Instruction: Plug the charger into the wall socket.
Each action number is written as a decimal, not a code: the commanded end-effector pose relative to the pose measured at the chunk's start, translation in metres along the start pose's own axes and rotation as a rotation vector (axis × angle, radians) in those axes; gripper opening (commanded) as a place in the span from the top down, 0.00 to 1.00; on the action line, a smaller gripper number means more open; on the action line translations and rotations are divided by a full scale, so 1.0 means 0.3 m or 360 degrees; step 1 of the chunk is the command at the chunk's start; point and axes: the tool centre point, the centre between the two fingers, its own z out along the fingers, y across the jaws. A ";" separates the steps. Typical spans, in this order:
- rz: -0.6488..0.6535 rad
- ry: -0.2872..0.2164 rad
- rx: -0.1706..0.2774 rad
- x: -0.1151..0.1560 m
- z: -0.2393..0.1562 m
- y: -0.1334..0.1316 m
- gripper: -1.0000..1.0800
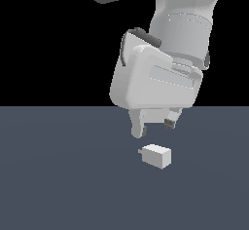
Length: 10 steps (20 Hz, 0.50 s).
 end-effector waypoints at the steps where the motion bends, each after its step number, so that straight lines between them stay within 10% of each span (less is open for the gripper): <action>1: 0.0001 0.0000 0.0000 -0.002 0.003 0.000 0.04; 10: 0.0000 -0.0001 0.0000 -0.026 0.097 -0.003 0.04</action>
